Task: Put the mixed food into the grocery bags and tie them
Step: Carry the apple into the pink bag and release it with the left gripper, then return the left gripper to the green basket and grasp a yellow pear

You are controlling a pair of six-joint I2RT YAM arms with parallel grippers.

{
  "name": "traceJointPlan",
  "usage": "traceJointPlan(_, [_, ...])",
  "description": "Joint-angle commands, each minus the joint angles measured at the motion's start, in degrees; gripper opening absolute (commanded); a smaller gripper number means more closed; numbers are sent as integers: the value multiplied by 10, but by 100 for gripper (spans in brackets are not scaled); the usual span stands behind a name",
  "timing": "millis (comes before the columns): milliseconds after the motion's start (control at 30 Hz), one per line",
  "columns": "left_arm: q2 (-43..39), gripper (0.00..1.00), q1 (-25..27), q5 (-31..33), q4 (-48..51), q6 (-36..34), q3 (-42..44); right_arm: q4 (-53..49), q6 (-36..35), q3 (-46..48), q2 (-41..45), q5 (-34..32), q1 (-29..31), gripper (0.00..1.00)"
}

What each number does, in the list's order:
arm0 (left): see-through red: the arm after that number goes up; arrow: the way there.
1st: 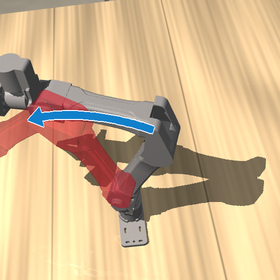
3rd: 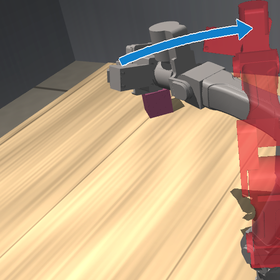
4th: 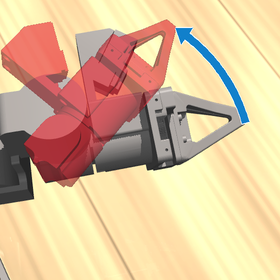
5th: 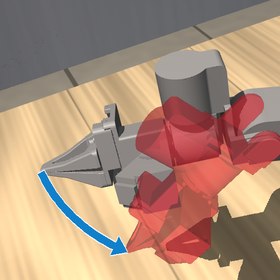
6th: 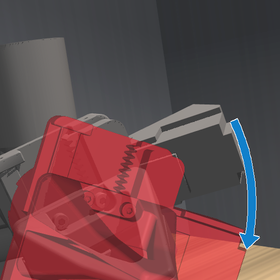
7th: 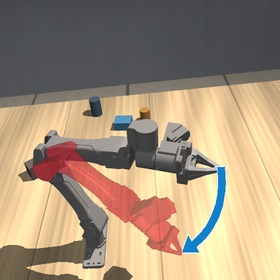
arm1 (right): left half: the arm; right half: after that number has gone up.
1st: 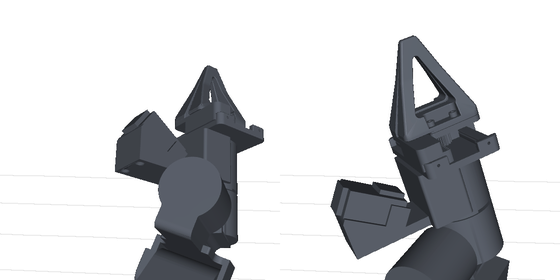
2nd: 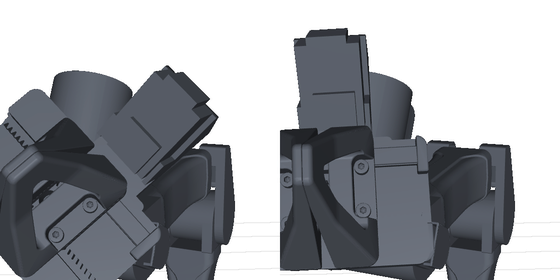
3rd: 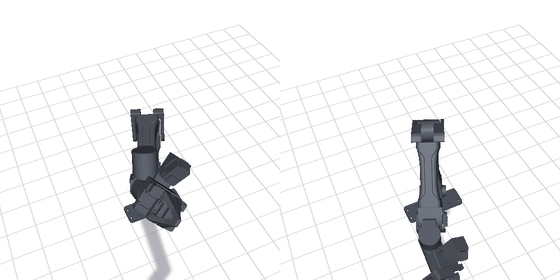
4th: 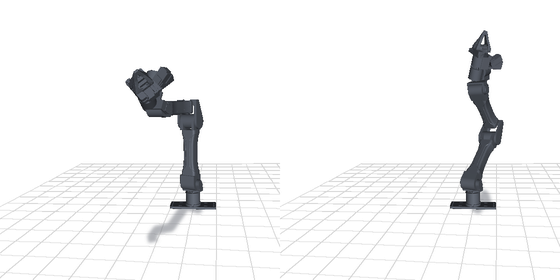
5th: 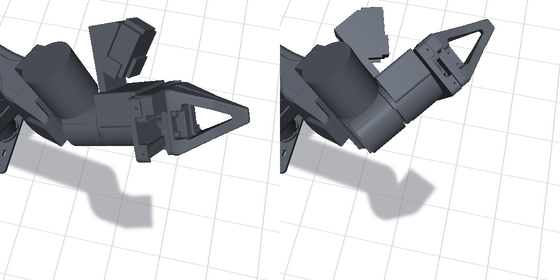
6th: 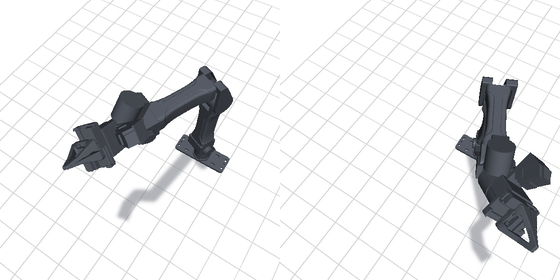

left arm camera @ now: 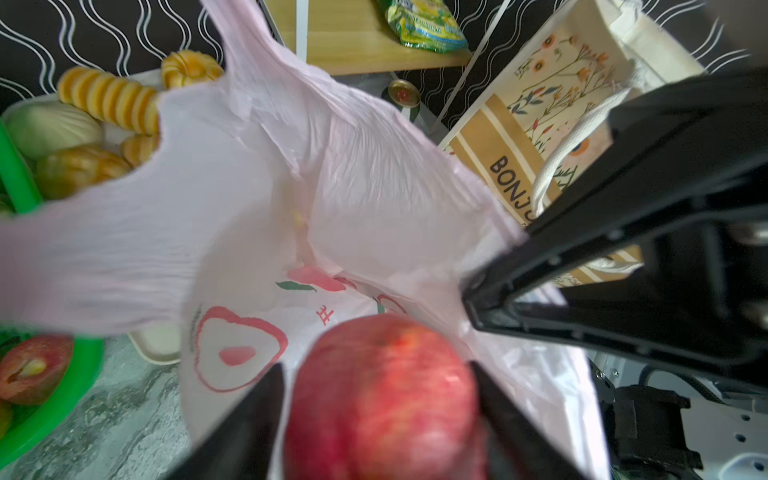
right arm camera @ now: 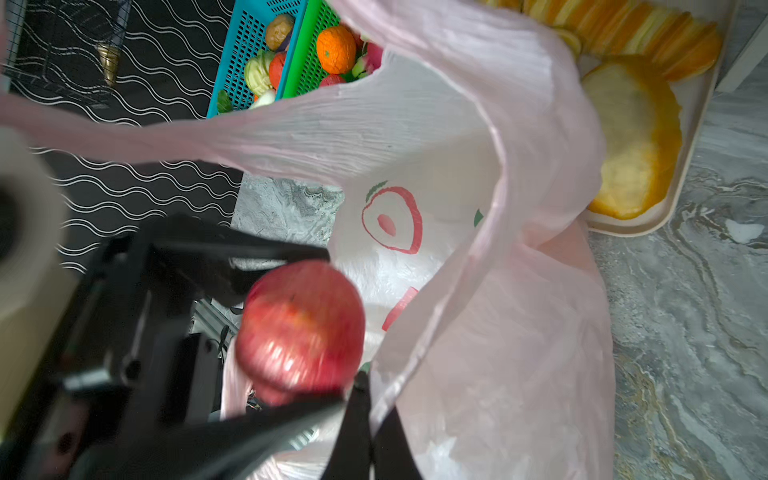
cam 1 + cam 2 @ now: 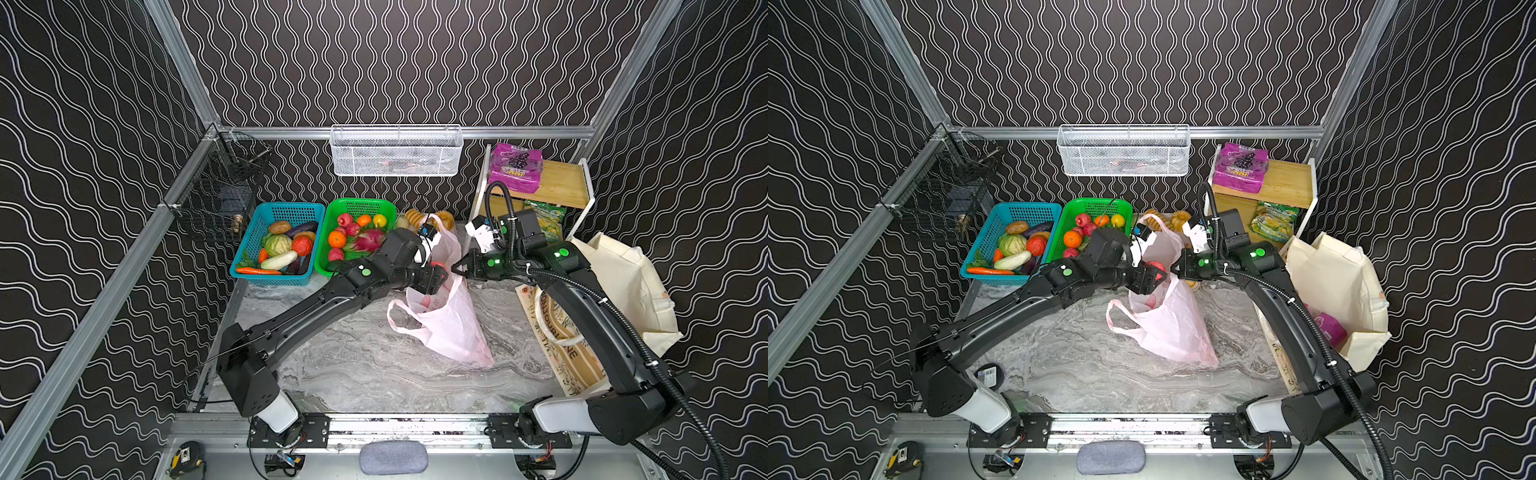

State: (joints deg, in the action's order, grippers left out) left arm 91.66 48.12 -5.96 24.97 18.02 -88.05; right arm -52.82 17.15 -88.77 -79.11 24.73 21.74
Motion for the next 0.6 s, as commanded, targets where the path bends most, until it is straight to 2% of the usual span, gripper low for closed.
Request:
traceJointPlan(0, [3,15,0,19,4,12,-10,15,2,-1,6,7,0,0])
traceJointPlan(33, [5,48,0,20,5,13,-12,17,2,0,6,8,0,0])
traceJointPlan(67, [8,74,0,16,5,13,-16,18,3,2,8,9,0,0])
traceJointPlan(100, [13,94,0,6,10,11,-21,19,3,4,9,10,0,0])
traceJointPlan(133, [20,99,0,-6,19,11,-29,21,3,5,10,12,0,0])
traceJointPlan(233, [47,99,0,-21,60,7,-62,27,5,10,12,14,-1,0])
traceJointPlan(567, [25,99,-13,-53,23,37,-33,30,2,22,11,12,-4,0])
